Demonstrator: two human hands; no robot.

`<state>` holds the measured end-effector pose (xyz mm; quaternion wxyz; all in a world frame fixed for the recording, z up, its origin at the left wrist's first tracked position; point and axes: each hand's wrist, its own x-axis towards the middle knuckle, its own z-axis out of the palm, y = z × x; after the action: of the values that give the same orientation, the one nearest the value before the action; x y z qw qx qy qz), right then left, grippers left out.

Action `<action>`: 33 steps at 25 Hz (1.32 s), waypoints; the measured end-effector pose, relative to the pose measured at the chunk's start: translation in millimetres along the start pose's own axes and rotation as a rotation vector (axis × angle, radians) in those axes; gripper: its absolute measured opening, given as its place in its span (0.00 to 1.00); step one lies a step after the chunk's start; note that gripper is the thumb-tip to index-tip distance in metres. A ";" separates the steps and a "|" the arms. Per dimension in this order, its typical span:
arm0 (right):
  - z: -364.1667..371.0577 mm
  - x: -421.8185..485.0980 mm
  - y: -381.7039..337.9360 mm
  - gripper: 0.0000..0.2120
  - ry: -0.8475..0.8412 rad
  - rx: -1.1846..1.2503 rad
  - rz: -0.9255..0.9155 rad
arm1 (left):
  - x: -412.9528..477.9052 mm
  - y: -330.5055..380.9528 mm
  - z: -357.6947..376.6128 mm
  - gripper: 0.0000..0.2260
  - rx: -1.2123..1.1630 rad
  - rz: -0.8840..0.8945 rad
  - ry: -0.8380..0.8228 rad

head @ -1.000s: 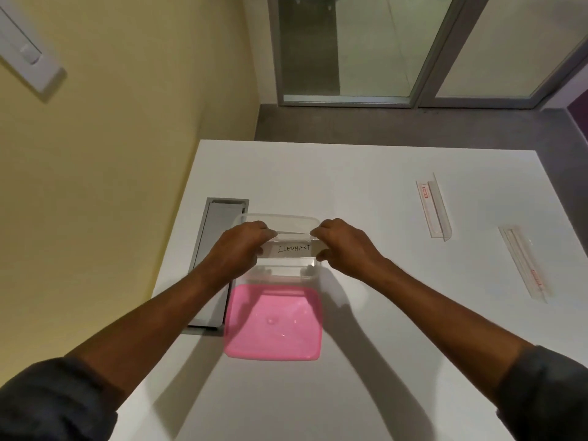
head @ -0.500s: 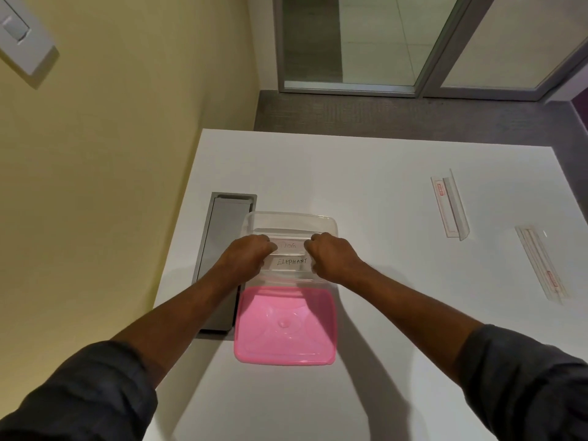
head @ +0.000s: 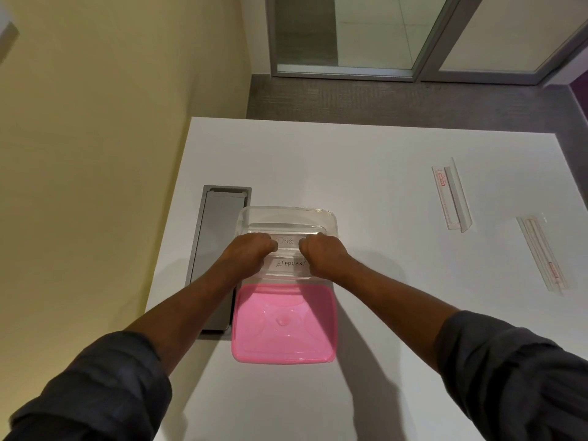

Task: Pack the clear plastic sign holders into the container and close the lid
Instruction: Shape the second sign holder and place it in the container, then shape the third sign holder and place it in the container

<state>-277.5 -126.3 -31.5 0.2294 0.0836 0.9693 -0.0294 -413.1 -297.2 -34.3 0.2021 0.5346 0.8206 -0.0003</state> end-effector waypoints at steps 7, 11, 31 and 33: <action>3.3 4.7 -2.1 0.14 0.008 -0.005 0.001 | 2.5 -3.8 3.0 0.21 0.002 -0.003 -0.028; 4.7 4.2 -1.7 0.14 0.031 0.008 -0.016 | 1.5 -6.4 -0.2 0.23 -0.007 -0.001 -0.059; -6.2 -164.8 147.6 0.13 0.443 0.841 0.298 | 33.8 220.1 -54.3 0.06 -0.718 -0.186 0.425; 15.0 -192.6 185.7 0.13 0.429 0.856 0.367 | 52.1 262.2 -45.1 0.06 -0.785 -0.187 0.375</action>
<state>-68.6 26.5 38.3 -0.0281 0.3431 0.8651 -0.3649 -216.1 -129.4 46.3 0.2367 0.3317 0.8257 0.3900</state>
